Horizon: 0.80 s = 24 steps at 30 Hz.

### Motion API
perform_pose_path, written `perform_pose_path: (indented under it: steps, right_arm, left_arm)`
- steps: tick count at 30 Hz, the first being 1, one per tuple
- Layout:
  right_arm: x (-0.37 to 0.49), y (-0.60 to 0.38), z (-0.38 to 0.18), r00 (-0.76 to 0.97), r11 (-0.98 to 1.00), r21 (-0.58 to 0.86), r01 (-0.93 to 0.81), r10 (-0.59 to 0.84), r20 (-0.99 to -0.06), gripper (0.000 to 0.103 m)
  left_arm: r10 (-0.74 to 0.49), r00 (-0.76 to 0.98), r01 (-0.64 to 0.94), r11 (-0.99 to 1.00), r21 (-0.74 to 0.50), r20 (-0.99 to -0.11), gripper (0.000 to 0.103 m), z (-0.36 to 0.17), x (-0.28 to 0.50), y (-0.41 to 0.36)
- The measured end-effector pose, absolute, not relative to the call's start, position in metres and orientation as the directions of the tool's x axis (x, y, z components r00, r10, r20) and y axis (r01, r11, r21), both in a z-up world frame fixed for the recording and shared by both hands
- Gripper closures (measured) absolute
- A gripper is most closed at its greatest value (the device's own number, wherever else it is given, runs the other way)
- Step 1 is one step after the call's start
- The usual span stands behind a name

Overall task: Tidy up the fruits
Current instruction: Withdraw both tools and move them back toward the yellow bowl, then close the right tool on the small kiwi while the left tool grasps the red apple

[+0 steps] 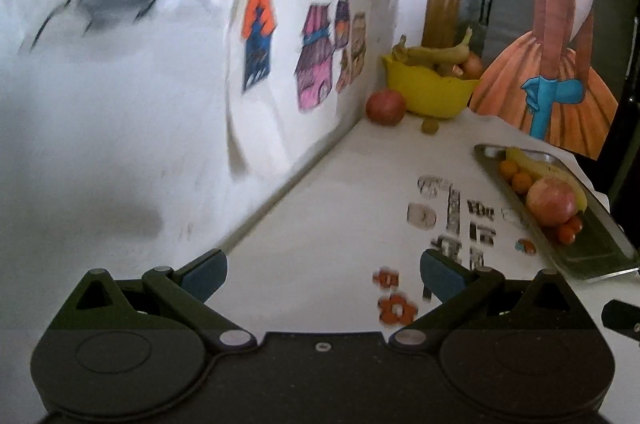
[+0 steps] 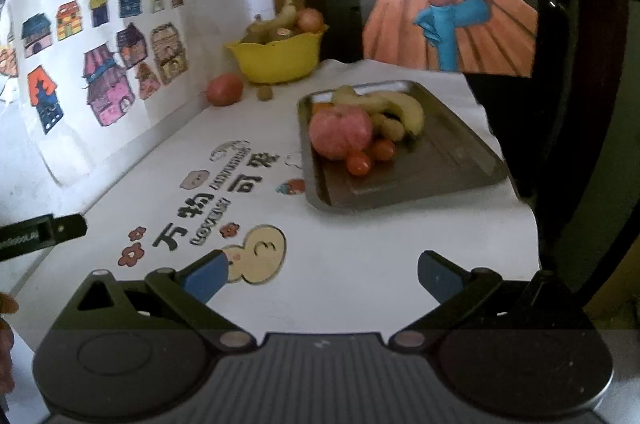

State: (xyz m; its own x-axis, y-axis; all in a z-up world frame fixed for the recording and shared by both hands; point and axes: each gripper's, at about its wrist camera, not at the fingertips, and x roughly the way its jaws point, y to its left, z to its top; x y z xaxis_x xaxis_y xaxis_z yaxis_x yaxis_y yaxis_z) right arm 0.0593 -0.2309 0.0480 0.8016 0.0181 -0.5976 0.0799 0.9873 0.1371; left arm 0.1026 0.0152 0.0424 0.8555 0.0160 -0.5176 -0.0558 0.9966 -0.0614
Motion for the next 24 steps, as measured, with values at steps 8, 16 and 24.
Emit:
perform_pose_path:
  steps: [8,16,24]
  right_arm:
    - [0.101,-0.223,0.101,0.870,0.977,0.029,-0.212,0.203,-0.449,0.000]
    - [0.203,-0.241,0.135,0.835,0.922,-0.023,-0.387,0.339,-0.432,0.000]
    - [0.349,-0.272,0.116,0.721,0.889,0.186,-0.418,0.450,-0.527,0.000]
  left_arm:
    - [-0.052,0.917,0.044,0.999,-0.031,-0.395,0.001,0.081,0.163,0.000]
    - [-0.135,0.930,0.149,0.989,0.013,-0.341,0.001,0.090,0.244,-0.033]
    - [-0.129,0.920,0.191,0.972,0.136,-0.371,0.001,0.065,0.334,-0.066]
